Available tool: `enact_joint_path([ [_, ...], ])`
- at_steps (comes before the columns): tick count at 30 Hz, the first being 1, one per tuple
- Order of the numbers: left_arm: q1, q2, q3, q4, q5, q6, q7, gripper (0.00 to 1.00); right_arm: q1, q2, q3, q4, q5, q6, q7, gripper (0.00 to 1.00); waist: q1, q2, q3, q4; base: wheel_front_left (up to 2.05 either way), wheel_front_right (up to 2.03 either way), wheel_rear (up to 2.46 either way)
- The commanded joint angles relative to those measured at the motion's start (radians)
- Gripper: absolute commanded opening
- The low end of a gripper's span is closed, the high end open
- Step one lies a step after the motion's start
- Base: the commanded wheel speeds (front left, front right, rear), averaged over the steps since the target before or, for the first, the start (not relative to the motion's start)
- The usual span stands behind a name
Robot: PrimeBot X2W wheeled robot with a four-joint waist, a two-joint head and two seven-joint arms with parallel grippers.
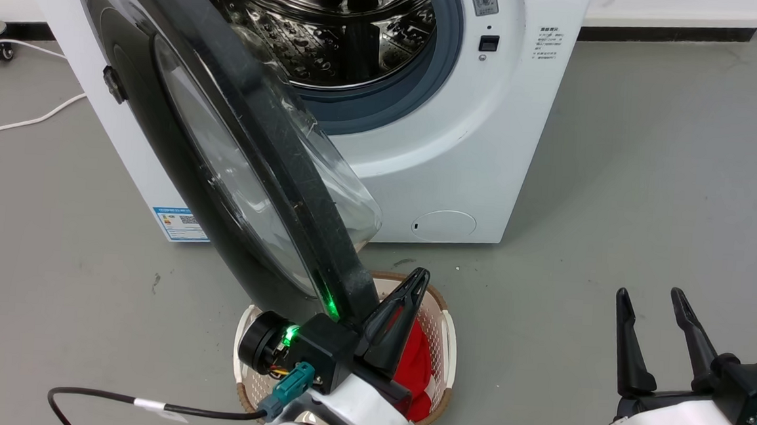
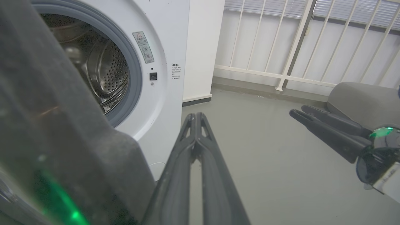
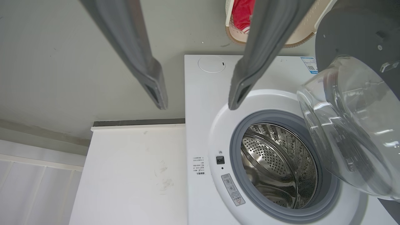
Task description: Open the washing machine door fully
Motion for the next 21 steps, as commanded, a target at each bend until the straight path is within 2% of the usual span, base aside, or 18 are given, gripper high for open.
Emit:
enact_joint_path([
  [1,0.005,0.008,0.017,0.005,0.005,0.010,-0.003,0.00,-0.007,0.003,-0.001,0.003,0.007,-0.001,0.000,1.00,0.0000,0.0000,0.001,0.002,0.00,0.00,0.00],
  [13,0.098,0.053,0.032,-0.078,0.004,0.062,0.006,0.00,0.002,0.003,-0.005,0.000,0.011,-0.001,0.010,1.00,0.0000,0.0000,-0.011,0.034,0.00,0.00,0.00],
  [21,0.197,0.110,0.044,-0.176,0.011,0.096,0.037,0.00,0.024,0.002,-0.008,-0.012,0.007,-0.001,0.019,1.00,0.0000,0.0000,-0.026,0.082,0.00,0.00,0.00],
])
